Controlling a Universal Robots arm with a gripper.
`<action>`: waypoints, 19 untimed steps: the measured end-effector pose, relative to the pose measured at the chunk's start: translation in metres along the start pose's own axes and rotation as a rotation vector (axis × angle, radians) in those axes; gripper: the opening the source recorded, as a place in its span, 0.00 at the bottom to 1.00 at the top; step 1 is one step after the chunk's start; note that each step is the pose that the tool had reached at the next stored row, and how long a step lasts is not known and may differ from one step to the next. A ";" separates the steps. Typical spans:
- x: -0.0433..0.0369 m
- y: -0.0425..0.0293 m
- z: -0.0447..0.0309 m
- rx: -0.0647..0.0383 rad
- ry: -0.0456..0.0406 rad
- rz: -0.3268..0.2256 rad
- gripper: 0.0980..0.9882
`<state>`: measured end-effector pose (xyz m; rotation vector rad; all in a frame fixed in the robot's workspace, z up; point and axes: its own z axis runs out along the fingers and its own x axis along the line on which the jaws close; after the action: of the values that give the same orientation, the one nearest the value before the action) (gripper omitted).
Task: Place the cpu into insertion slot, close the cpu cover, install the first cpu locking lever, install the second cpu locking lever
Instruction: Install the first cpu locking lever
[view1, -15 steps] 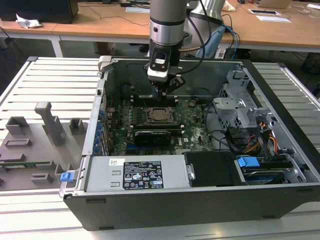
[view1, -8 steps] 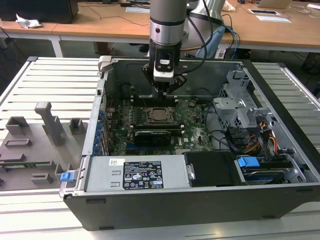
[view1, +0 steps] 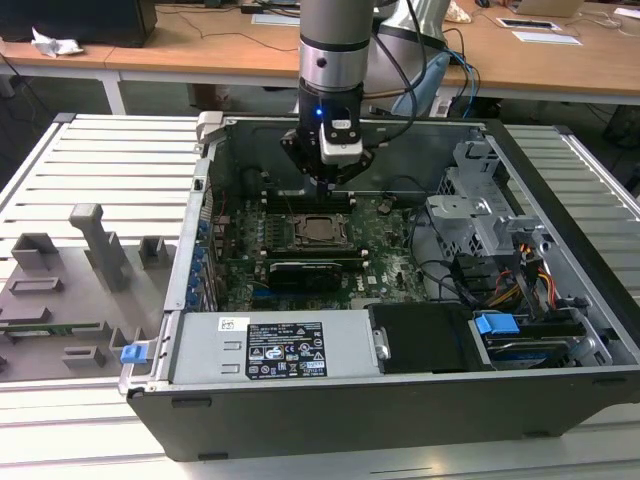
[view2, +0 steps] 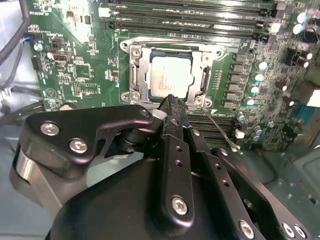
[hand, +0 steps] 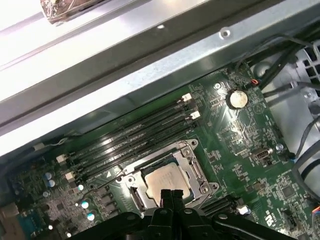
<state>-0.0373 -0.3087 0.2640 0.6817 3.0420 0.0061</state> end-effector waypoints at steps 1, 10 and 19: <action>0.0000 0.0000 0.0000 0.000 0.0001 -0.008 0.01; 0.0000 0.0000 0.0000 -0.003 0.0013 -0.147 0.01; 0.0000 0.0000 0.0002 -0.008 0.0033 -0.357 0.01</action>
<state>-0.0373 -0.3087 0.2638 0.1312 3.1158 0.0126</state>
